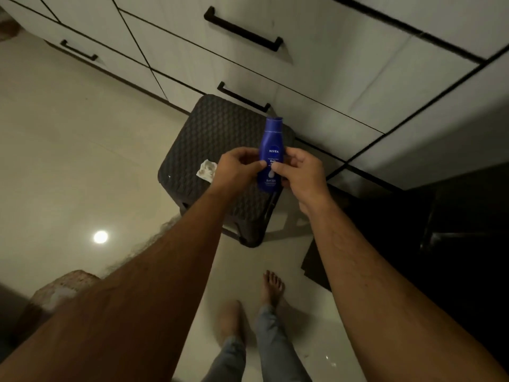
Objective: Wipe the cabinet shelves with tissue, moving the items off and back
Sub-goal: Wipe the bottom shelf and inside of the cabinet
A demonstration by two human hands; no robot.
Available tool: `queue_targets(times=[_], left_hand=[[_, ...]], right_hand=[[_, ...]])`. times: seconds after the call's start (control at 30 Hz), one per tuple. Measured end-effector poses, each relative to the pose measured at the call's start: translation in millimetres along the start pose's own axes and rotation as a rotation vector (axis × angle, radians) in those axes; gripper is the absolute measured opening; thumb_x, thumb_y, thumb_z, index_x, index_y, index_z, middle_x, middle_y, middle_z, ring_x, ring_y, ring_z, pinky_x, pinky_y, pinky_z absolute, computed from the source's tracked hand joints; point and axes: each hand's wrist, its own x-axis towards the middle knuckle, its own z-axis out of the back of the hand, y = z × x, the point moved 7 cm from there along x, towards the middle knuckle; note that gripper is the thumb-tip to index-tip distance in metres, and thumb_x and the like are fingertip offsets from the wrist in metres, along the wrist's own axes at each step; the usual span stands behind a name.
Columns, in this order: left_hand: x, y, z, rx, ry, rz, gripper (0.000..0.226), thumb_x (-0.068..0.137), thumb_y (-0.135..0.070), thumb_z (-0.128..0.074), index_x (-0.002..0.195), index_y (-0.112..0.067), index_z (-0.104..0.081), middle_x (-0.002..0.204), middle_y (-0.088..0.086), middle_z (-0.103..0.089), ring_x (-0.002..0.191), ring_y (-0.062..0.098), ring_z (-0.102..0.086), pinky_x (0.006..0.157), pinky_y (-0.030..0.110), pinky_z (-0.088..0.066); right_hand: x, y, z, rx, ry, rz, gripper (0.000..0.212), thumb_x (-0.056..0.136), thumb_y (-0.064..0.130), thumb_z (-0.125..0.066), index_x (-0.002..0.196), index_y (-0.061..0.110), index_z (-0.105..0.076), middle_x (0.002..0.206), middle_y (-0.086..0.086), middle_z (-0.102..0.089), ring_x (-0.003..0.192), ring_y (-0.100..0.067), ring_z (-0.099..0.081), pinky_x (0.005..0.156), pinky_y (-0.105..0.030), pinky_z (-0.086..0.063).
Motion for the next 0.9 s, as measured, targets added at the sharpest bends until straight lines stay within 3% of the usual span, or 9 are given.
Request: queue_targets(times=[0.17, 0.43, 0.6, 0.73, 0.83, 0.9], left_hand=[[-82, -23, -24, -0.027, 0.081, -0.046, 0.024, 0.090, -0.013, -0.063, 0.112, -0.020, -0.058, 0.103, -0.006, -0.065, 0.096, 0.009, -0.065, 0.073, 0.022, -0.054], [-182, -29, -104, 0.070, 0.130, -0.156, 0.031, 0.090, -0.009, -0.064, 0.117, -0.022, -0.058, 0.111, -0.001, -0.067, 0.102, 0.014, -0.066, 0.088, 0.033, -0.054], [-233, -33, -203, 0.126, 0.199, -0.255, 0.030, 0.090, -0.008, -0.062, 0.109, -0.031, -0.055, 0.106, -0.010, -0.065, 0.098, 0.003, -0.065, 0.082, 0.022, -0.054], [-261, -43, -291, 0.152, 0.265, -0.363, 0.033, 0.088, -0.008, -0.064, 0.119, -0.019, -0.060, 0.107, -0.011, -0.068, 0.099, -0.001, -0.066, 0.084, 0.022, -0.055], [-267, -49, -343, 0.280, 0.293, -0.480, 0.034, 0.089, -0.013, -0.065, 0.122, -0.022, -0.059, 0.104, -0.020, -0.065, 0.097, -0.012, -0.061, 0.087, 0.014, -0.052], [-261, -53, -371, 0.409, 0.275, -0.575, 0.035, 0.090, -0.017, -0.066, 0.124, -0.022, -0.060, 0.109, -0.014, -0.067, 0.098, -0.009, -0.060, 0.086, 0.009, -0.048]], right_hand=[[-82, 21, 30, 0.043, -0.084, 0.047, 0.036, 0.080, -0.002, -0.070, 0.107, 0.020, -0.064, 0.101, -0.008, -0.072, 0.094, -0.022, -0.070, 0.087, -0.048, -0.056], [-195, 13, 114, -0.058, -0.191, 0.097, 0.035, 0.081, 0.006, -0.073, 0.113, 0.016, -0.064, 0.104, -0.002, -0.072, 0.095, -0.012, -0.069, 0.086, -0.037, -0.057], [-257, -5, 209, -0.114, -0.298, 0.140, 0.034, 0.080, 0.007, -0.074, 0.112, 0.013, -0.065, 0.105, 0.000, -0.072, 0.095, -0.009, -0.068, 0.088, -0.035, -0.056], [-298, -18, 295, -0.180, -0.402, 0.199, 0.031, 0.081, 0.012, -0.075, 0.109, 0.019, -0.065, 0.101, 0.006, -0.072, 0.091, -0.001, -0.067, 0.085, -0.029, -0.056], [-310, -36, 345, -0.208, -0.489, 0.220, 0.028, 0.080, 0.013, -0.076, 0.106, 0.018, -0.065, 0.098, 0.007, -0.072, 0.088, 0.000, -0.067, 0.083, -0.030, -0.057], [-308, -48, 370, -0.240, -0.565, 0.235, 0.027, 0.080, 0.014, -0.077, 0.104, 0.017, -0.066, 0.097, 0.009, -0.073, 0.088, 0.000, -0.067, 0.082, -0.031, -0.057]])
